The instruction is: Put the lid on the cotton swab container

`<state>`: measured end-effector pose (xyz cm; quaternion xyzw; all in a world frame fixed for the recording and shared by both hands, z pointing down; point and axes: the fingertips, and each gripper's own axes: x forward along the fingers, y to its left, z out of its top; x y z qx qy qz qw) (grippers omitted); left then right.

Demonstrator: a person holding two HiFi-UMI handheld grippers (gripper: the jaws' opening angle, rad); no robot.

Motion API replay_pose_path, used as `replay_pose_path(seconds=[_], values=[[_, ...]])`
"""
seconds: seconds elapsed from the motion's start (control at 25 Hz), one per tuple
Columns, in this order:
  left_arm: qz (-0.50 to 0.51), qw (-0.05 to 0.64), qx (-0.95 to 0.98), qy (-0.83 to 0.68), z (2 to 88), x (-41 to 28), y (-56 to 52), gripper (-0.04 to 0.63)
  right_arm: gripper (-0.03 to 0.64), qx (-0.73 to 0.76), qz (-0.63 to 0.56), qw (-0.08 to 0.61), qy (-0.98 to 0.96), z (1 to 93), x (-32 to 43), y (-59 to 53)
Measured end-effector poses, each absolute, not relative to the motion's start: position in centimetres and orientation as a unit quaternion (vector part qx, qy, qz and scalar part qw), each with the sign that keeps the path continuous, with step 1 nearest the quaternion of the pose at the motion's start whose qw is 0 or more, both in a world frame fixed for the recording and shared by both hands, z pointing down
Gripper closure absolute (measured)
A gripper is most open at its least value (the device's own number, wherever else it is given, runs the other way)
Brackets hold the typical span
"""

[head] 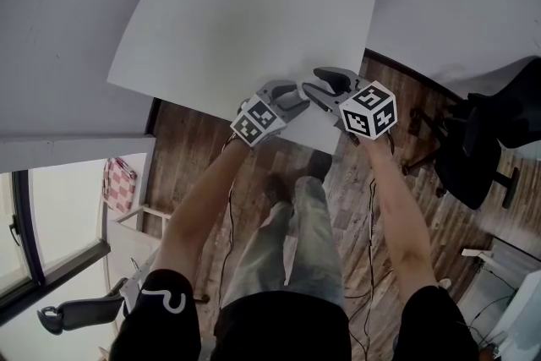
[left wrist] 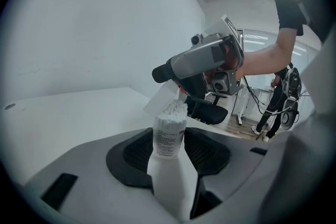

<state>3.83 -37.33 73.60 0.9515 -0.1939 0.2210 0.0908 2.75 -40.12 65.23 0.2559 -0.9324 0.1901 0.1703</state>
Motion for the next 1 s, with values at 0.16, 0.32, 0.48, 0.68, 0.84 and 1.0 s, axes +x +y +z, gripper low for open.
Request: replay_pose_path(seconds=[0.16, 0.32, 0.48, 0.68, 0.84, 1.0], values=[[0.222, 0.091, 0.951, -0.195, 73.7, 3.7, -37.3, 0.394, 0.437, 0.265, 0.199, 0.163, -0.929, 65.5, 3.0, -39.7], [0.22, 0.089, 0.951, -0.196, 73.9, 3.6, -37.5, 0.396, 0.46, 0.275, 0.205, 0.161, -0.925, 65.8, 3.3, -39.6], [0.221, 0.088, 0.951, -0.196, 74.0, 3.8, -37.5, 0.396, 0.486, 0.287, 0.209, 0.159, -0.921, 66.2, 3.9, -39.5], [0.22, 0.089, 0.952, -0.192, 73.7, 3.6, -37.3, 0.396, 0.534, 0.306, 0.203, 0.165, -0.916, 66.8, 4.1, -39.4], [0.216, 0.087, 0.953, -0.193, 73.6, 3.8, -37.4, 0.396, 0.555, 0.315, 0.193, 0.17, -0.914, 67.3, 4.4, -39.4], [0.225, 0.086, 0.951, -0.194, 74.0, 3.7, -37.3, 0.396, 0.586, 0.325, 0.186, 0.171, -0.911, 67.7, 4.7, -39.3]])
